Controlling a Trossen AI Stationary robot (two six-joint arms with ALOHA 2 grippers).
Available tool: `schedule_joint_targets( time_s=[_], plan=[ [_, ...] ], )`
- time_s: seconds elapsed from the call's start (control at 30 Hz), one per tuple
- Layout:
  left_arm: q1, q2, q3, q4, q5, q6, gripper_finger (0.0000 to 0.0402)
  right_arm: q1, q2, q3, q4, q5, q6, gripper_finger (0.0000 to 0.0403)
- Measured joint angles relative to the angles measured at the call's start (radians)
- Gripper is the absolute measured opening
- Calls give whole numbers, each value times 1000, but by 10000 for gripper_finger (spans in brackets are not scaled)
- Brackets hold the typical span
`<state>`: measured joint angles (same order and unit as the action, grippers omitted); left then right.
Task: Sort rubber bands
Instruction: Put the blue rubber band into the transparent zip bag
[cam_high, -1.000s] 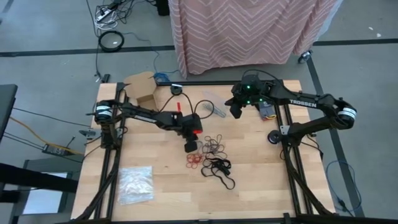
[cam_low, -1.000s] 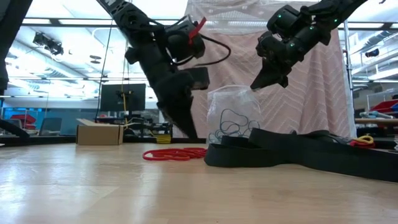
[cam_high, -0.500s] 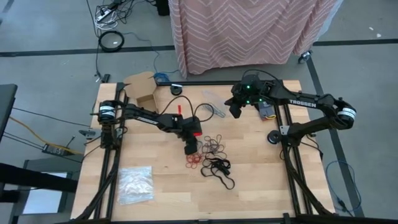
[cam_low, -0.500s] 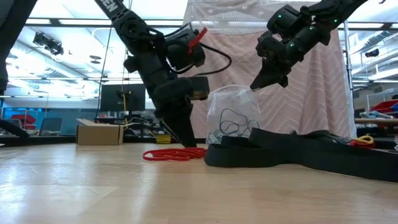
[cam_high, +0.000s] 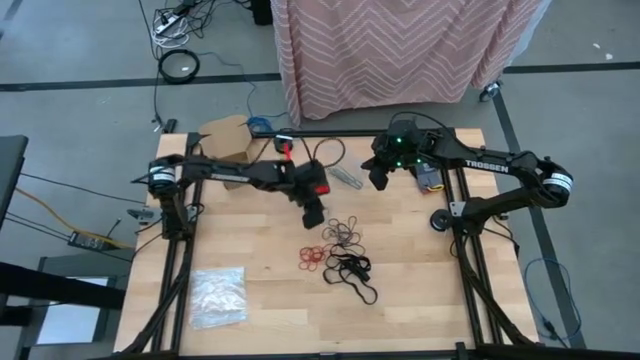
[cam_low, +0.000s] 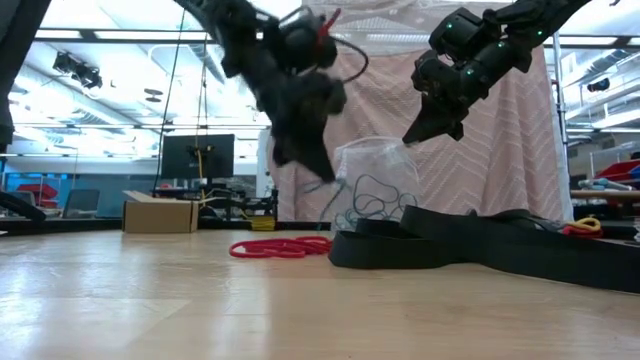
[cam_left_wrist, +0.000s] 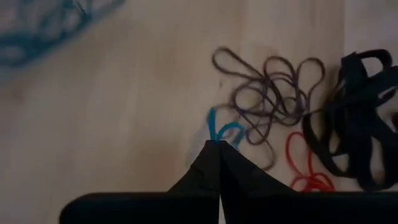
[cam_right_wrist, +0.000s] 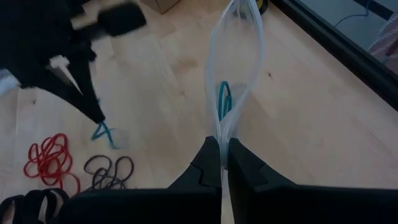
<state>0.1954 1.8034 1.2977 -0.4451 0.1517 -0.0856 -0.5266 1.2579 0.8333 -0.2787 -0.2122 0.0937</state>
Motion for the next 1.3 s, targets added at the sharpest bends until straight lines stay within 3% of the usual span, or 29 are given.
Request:
schedule_joint_targets(
  time_s=[0.23, 0.5, 1.3],
  plan=[
    [40, -23, 240, -142, -60, 149, 1, 22, 0, 0, -4, -13, 1, 1],
    [88, -22, 414, -148, -95, 278, 1, 60, 0, 0, -7, -13, 9, 1],
    [161, 13, 425, -193, -87, 427, 0, 108, 0, 0, 0, 2, 34, 1]
  ],
)
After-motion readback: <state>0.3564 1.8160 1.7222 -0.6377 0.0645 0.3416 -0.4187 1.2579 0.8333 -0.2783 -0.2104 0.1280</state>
